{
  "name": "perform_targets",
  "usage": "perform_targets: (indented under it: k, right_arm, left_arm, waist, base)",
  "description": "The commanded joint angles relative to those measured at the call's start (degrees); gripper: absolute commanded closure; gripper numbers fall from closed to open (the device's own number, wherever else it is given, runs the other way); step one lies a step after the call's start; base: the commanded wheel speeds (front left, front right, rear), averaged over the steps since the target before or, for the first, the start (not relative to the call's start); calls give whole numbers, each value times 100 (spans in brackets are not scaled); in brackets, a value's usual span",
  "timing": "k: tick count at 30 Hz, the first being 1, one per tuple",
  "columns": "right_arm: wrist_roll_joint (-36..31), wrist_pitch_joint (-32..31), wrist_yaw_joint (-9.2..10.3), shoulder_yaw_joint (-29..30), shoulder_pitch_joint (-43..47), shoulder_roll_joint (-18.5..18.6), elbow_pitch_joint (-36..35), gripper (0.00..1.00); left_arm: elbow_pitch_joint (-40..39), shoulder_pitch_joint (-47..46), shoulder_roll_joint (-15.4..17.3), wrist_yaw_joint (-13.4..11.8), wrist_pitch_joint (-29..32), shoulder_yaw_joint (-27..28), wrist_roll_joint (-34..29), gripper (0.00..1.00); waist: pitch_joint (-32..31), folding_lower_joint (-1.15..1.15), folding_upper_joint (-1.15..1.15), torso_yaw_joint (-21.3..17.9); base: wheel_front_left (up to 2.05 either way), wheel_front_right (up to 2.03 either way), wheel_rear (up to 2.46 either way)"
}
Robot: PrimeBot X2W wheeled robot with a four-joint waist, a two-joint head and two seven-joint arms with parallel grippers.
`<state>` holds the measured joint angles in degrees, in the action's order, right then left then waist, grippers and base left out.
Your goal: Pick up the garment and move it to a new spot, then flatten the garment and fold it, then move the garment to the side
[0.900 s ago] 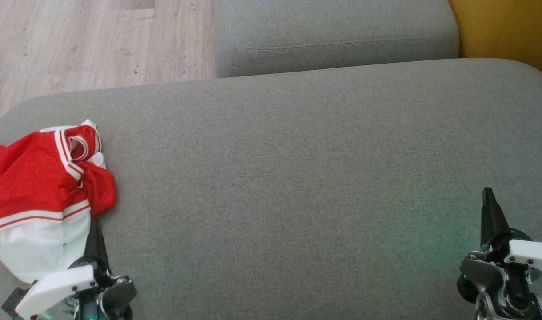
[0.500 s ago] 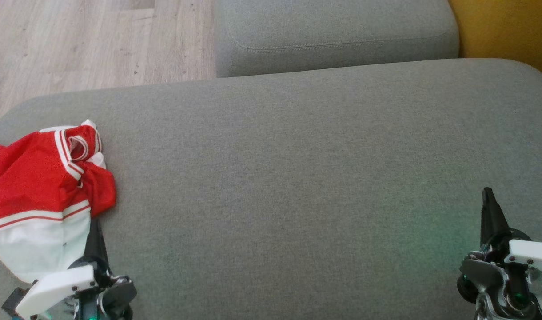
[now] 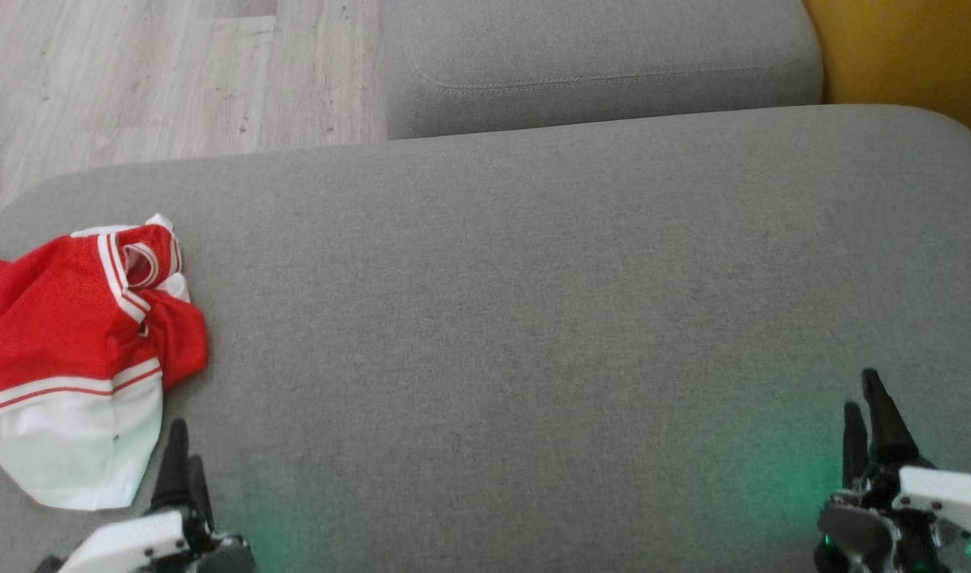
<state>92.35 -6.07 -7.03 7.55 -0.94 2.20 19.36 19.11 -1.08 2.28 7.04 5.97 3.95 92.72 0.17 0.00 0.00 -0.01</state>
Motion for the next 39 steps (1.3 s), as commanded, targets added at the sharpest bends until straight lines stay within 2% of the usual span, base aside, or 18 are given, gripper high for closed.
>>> perform_targets:
  k: [1,12,27,39]
  right_arm:
    - [-29,41,-1,-23,-153,18,-185,0]
    - [-678,228,-5,-103,-119,22,-352,0]
    - [-2254,481,-11,-324,-79,28,-704,0]
    - [-3200,684,-15,-536,-51,67,-815,0]
  left_arm:
    - [-170,-158,20,-10,-42,-13,-19,0]
    - [-296,-147,23,-108,-228,-165,-427,0]
    - [-367,-179,60,-234,-480,-437,-1629,0]
    - [-404,-192,105,-299,-682,-575,-2597,0]
  waist:
    - [-1,0,0,-1]
    - [3,0,0,-11]
    - [4,0,0,-26]
    - [2,0,0,-32]
  base:
    - [0,0,0]
    - [0,0,0]
    - [0,0,0]
    - [0,0,0]
